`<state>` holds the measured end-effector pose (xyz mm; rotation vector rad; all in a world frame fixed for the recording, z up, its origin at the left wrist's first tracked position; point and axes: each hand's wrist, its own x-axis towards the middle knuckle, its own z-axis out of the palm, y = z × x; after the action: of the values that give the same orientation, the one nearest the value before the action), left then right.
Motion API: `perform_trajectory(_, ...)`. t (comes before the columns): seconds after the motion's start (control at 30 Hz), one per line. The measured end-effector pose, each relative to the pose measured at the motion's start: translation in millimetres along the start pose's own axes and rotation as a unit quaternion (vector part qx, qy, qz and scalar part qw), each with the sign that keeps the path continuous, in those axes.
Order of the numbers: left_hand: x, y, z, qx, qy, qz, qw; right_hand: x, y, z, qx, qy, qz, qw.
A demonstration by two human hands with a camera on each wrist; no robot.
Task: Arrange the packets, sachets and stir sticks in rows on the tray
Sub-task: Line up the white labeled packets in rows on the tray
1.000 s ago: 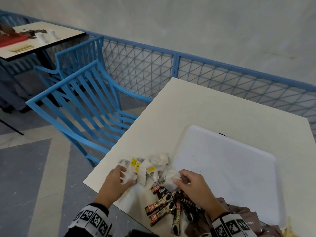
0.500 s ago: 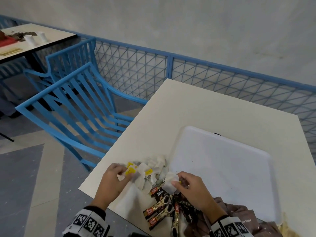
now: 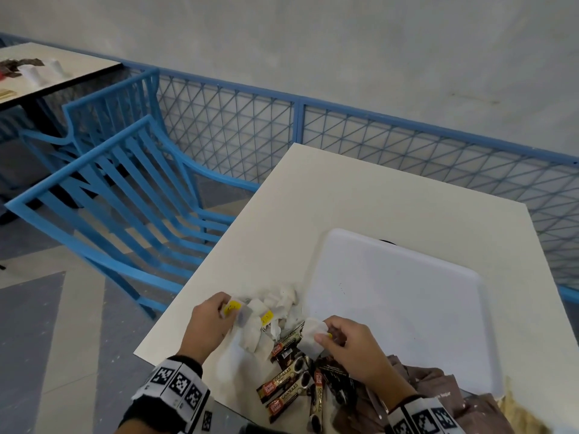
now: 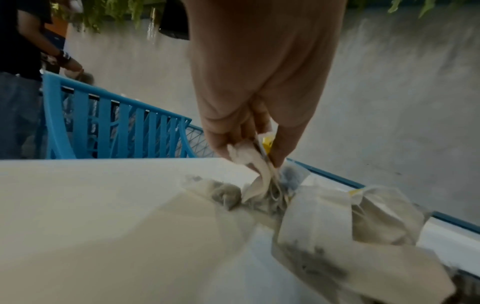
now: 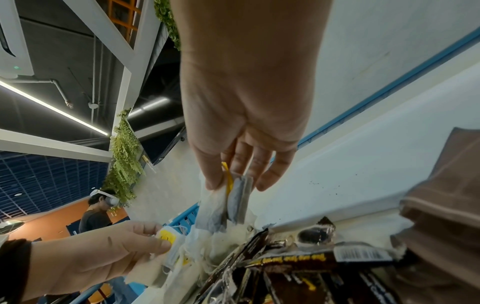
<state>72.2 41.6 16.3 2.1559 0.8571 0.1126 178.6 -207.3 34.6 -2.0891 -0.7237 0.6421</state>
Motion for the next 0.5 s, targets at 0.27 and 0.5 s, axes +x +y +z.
perform_trajectory(0.27, -22, 52, -26, -0.024, 0.022, 0.114, 0.993, 5, -20, -21, 0.021, -0.068, -0.046, 0.996)
perform_trajectory(0.5, -42, 103, -6, -0.063, -0.105, 0.219, 0.968, 9, -47, -34, 0.067, -0.090, -0.109, 0.988)
